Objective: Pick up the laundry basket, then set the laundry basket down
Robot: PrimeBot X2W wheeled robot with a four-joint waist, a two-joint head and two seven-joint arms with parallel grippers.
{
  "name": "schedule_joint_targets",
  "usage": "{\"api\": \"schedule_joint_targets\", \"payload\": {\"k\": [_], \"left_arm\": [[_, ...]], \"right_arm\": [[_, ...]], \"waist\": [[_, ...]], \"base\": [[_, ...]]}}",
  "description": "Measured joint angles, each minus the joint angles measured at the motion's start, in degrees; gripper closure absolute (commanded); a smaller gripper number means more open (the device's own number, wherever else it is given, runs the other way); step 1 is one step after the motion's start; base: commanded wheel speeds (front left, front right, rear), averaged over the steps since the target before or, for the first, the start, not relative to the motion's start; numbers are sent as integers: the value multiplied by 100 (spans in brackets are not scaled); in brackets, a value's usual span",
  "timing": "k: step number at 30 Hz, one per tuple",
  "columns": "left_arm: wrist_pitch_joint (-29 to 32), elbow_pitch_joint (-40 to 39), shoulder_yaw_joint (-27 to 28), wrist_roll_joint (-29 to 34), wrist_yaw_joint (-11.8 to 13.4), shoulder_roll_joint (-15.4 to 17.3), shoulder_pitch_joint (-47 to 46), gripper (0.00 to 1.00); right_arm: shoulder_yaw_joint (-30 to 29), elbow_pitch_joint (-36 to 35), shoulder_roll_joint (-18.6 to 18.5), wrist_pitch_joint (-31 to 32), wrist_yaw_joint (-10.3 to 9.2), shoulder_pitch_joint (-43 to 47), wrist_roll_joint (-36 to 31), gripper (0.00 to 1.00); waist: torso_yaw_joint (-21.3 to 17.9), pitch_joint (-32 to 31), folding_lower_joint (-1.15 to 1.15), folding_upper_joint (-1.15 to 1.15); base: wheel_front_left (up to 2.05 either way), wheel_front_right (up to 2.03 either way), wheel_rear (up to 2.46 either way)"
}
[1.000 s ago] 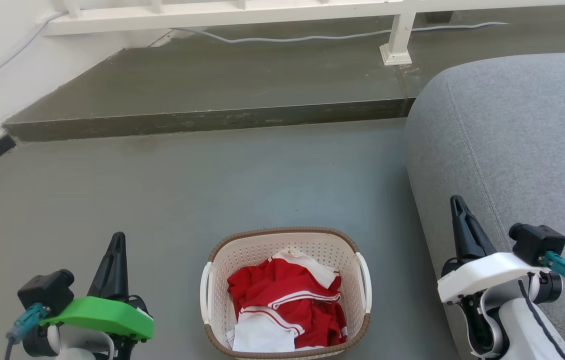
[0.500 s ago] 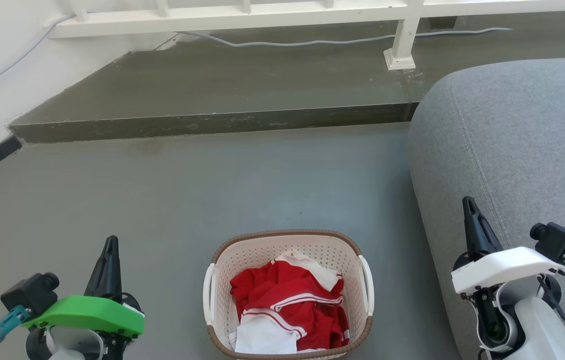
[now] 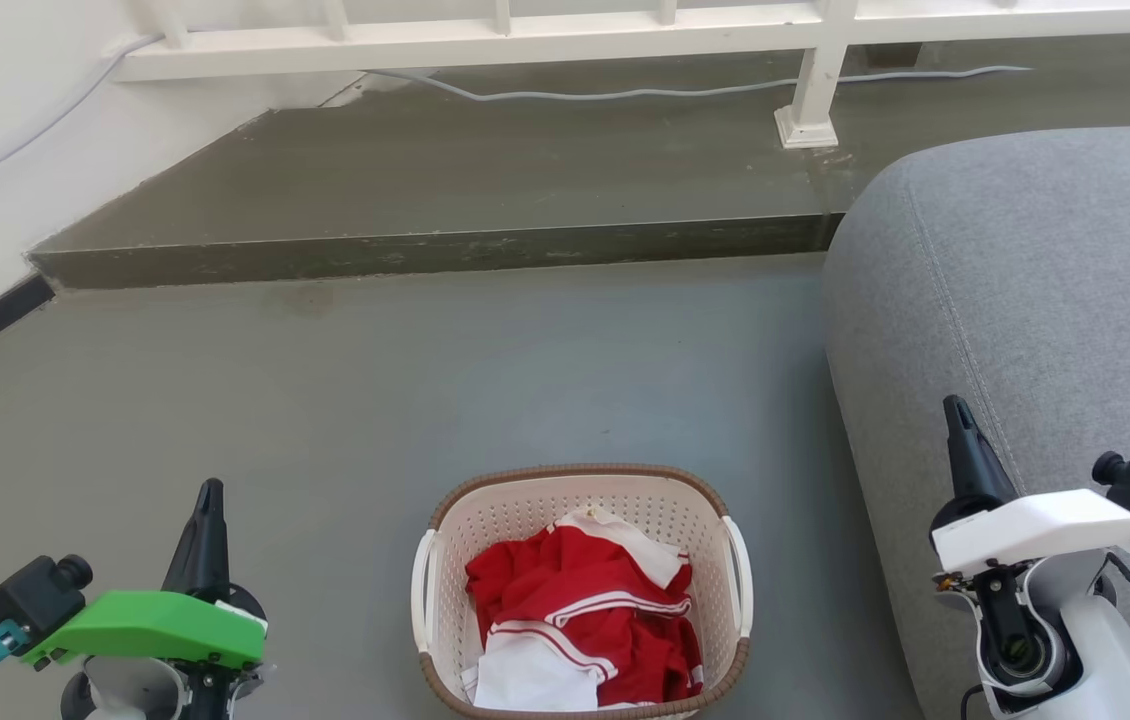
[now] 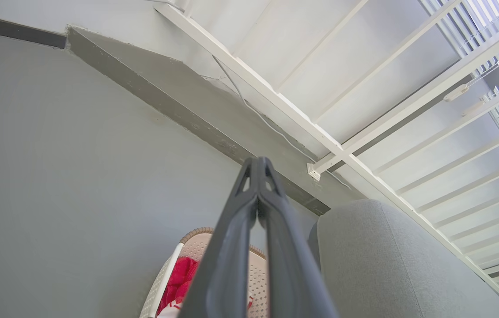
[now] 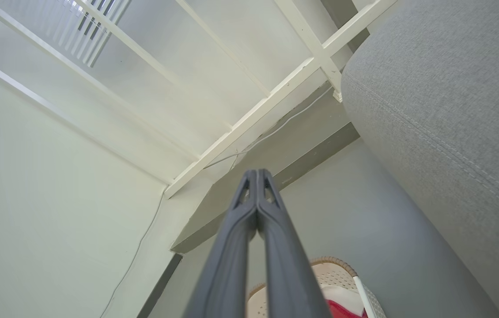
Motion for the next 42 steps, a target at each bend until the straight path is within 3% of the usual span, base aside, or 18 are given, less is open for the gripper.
{"api": "schedule_joint_targets", "payload": {"k": [42], "left_arm": [[846,71,465,-2820,-31,-51,-12,100]], "right_arm": [[-764,76,43,827,325,-4,3130,100]], "waist": [[157,-166,0,0]], "base": [[0,0,0]]}}
